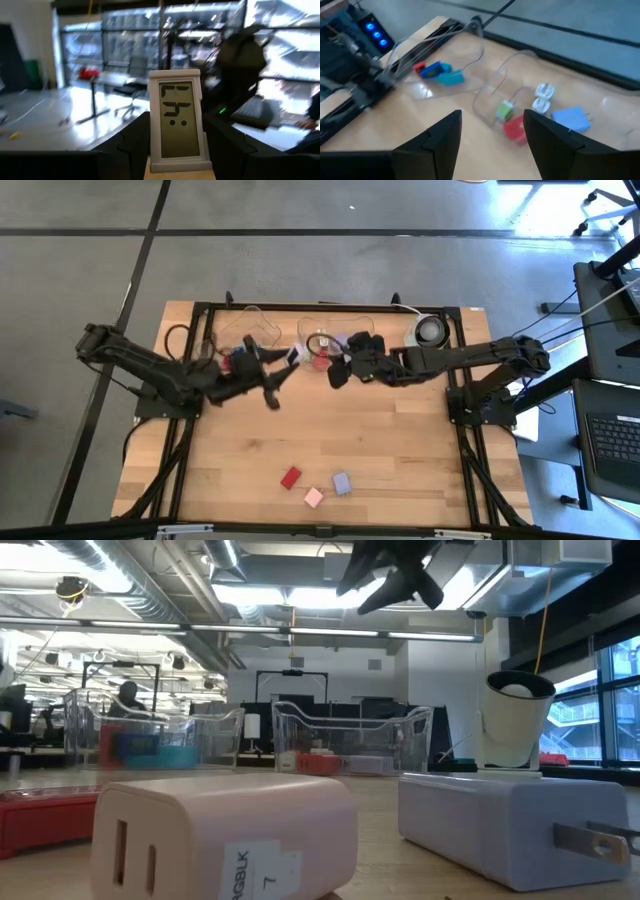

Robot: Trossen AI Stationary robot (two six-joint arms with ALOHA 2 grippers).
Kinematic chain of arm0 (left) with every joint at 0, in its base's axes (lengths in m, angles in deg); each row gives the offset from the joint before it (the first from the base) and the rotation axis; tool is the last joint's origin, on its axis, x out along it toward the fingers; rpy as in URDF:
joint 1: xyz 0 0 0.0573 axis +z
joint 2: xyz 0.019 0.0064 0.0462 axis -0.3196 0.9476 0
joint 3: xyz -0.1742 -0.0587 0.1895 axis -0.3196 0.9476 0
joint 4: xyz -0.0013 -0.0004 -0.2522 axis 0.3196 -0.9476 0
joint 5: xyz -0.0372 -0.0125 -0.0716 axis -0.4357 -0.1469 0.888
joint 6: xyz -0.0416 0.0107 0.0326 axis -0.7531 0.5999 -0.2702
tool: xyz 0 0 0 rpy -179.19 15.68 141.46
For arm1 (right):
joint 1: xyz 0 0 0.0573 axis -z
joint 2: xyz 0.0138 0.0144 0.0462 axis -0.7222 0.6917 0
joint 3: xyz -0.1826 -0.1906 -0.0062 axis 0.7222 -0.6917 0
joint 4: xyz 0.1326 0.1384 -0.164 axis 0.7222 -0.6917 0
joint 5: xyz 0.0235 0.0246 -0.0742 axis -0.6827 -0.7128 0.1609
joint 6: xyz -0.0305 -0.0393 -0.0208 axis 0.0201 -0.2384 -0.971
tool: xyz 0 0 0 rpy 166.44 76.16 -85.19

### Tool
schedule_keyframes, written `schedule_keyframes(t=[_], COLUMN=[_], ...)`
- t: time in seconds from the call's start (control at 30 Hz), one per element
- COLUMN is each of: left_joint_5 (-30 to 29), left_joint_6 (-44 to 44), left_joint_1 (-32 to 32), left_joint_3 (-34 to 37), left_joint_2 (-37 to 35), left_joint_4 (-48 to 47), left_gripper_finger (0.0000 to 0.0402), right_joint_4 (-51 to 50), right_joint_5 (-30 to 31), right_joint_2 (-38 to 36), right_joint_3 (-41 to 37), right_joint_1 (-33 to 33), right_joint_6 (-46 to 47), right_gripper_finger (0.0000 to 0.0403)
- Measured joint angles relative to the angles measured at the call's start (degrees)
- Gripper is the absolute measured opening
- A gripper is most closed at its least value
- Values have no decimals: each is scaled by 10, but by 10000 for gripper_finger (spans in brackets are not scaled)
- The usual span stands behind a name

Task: Pick & Place Office items
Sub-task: Put the white digital timer into the left transparent bin

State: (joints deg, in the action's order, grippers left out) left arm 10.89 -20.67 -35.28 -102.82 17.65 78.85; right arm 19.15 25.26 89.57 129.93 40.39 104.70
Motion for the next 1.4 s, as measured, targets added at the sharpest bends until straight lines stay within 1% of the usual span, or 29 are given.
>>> schedule_keyframes(t=[0.13,0.3,0.43,0.53,0.63,0.77,0.87,0.93,1.03,1.13,1.27,1.4], left_joint_5=[31,97,149,153,170,201,215,233,248,233,223,218], left_joint_6=[-68,-145,-158,-166,-198,-237,-266,-283,-325,-368,-419,-445], left_joint_1=[66,156,224,269,307,349,374,387,399,410,428,443], left_joint_3=[0,0,0,0,0,0,12,26,56,92,129,152], left_joint_2=[-45,-94,-119,-125,-126,-126,-126,-125,-126,-125,-125,-125], left_joint_4=[-145,-311,-435,-522,-588,-642,-659,-671,-673,-674,-673,-673], left_gripper_finger=[160,159,159,160,159,158,159,159,158,160,162,161], right_joint_4=[12,25,26,27,27,30,42,56,63,65,66,67], right_joint_5=[0,-4,-5,-4,-4,12,26,23,-7,-23,-22,-22], right_joint_2=[0,0,0,3,7,15,20,24,27,33,41,48], right_joint_3=[0,0,0,0,0,-1,0,0,0,0,0,0], right_joint_1=[37,69,79,81,81,81,84,88,92,92,92,92], right_joint_6=[-7,-2,26,47,57,57,57,57,57,55,52,50], right_gripper_finger=[217,217,217,217,217,217,217,217,217,217,217,217])
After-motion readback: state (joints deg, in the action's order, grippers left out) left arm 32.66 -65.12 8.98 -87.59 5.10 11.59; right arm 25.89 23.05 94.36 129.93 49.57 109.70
